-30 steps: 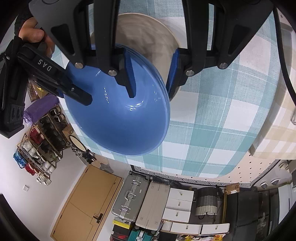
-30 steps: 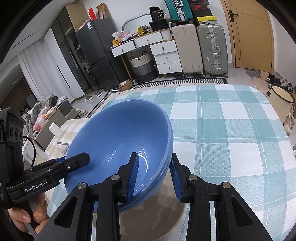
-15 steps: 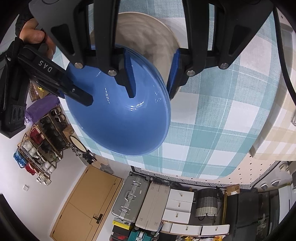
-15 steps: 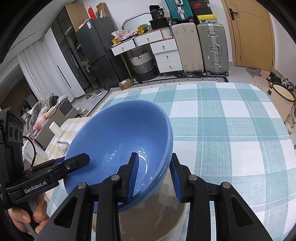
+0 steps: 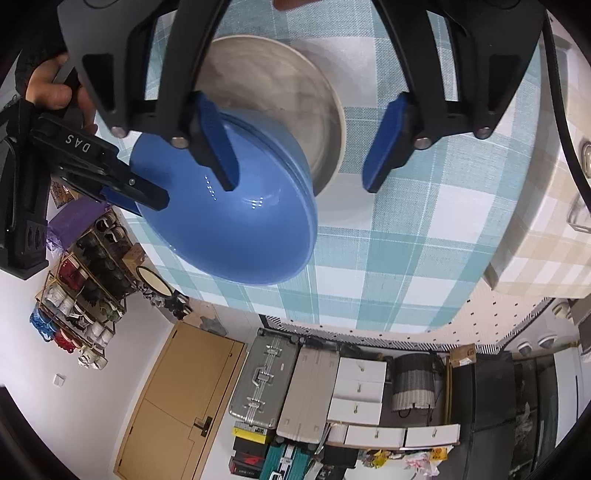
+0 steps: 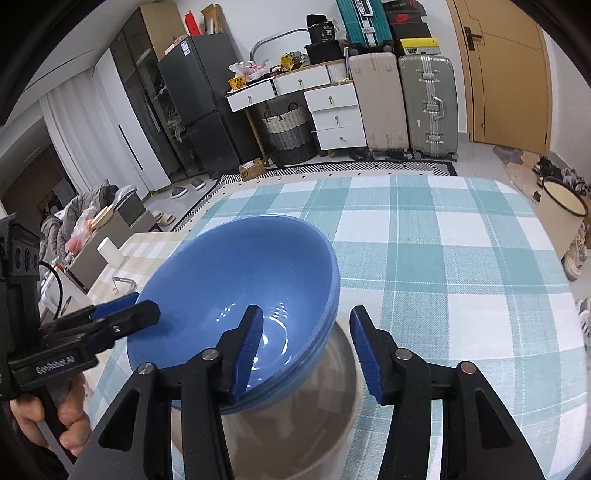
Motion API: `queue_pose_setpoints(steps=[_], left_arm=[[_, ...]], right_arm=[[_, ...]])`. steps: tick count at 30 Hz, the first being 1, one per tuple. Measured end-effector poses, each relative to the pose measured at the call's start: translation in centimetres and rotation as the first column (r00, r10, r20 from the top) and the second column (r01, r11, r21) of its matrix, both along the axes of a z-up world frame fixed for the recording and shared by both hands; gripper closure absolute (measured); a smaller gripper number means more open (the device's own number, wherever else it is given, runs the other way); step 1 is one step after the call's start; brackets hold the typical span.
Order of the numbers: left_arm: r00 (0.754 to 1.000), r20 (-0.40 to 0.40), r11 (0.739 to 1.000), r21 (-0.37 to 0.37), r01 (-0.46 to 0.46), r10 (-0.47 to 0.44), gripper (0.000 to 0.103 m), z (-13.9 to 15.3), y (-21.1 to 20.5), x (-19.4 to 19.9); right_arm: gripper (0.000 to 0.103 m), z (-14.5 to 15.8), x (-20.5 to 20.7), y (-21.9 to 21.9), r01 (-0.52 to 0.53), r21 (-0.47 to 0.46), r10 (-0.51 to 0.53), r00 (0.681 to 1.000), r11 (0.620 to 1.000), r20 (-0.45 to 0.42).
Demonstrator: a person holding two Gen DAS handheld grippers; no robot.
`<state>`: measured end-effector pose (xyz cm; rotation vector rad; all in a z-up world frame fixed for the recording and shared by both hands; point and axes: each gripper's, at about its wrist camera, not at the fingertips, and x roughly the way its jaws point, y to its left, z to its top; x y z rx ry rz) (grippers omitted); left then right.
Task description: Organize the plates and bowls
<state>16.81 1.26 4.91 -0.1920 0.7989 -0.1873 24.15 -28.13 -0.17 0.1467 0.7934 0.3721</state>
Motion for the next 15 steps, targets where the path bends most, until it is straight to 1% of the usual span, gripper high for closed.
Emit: queue_pose_setpoints(steps=[1,2,3,4,5,6,7,10,15], left_arm=[[1.0,0.014,1.0,0.004,0.003,-0.003,0.024,0.3,0.1,-0.4],[0.999,0.032,1.0,0.008,0.008,-0.008,0.022,0.6,0.2,-0.9],[0.999,0.049,1.0,0.016,0.01,-0.011,0.02,1.0,0.3,-1.4],[0.998,0.066,0.999,0.031,0.013,-0.015,0.015,1.3,0.4,-1.9],[0.997,0.081,0.999,0.043,0.015,-0.019,0.012,1.6,0.4,-2.4],[0.995,0.1,0.998,0.054,0.017,-0.023,0.002,1.9,0.5,-2.9],[0.993,0.12,0.998,0.061,0.017,-0.024,0.001,2.3,0.5,-3.4],[0.982,0.186,0.997,0.081,0.017,-0.032,0.001,3.1,0.7,-5.4],[0.969,0.243,0.995,0.096,0.022,-0.044,0.001,3.5,0.9,-8.4]], right_arm=[[0.043,0.1,-0.3,0.0,-0.005,-0.004,0.005,1.0,1.0,0.006],[0.032,0.3,-0.5,0.0,-0.014,-0.006,0.014,1.0,1.0,0.016],[0.026,0.4,-0.8,-0.1,-0.022,-0.007,0.022,0.999,1.0,0.026],[0.016,0.6,-1.2,-0.1,-0.032,-0.01,0.032,0.999,0.999,0.042],[0.012,0.8,-1.6,0.0,-0.038,-0.015,0.039,0.997,0.999,0.059],[0.009,1.0,-2.0,0.0,-0.045,-0.022,0.046,0.996,0.999,0.074],[0.005,1.2,-2.3,0.0,-0.052,-0.028,0.054,0.995,0.998,0.084],[0.001,1.6,-3.6,0.0,-0.072,-0.023,0.074,0.989,0.997,0.124],[0.001,1.9,-5.8,-0.3,-0.086,-0.023,0.089,0.978,0.996,0.191]])
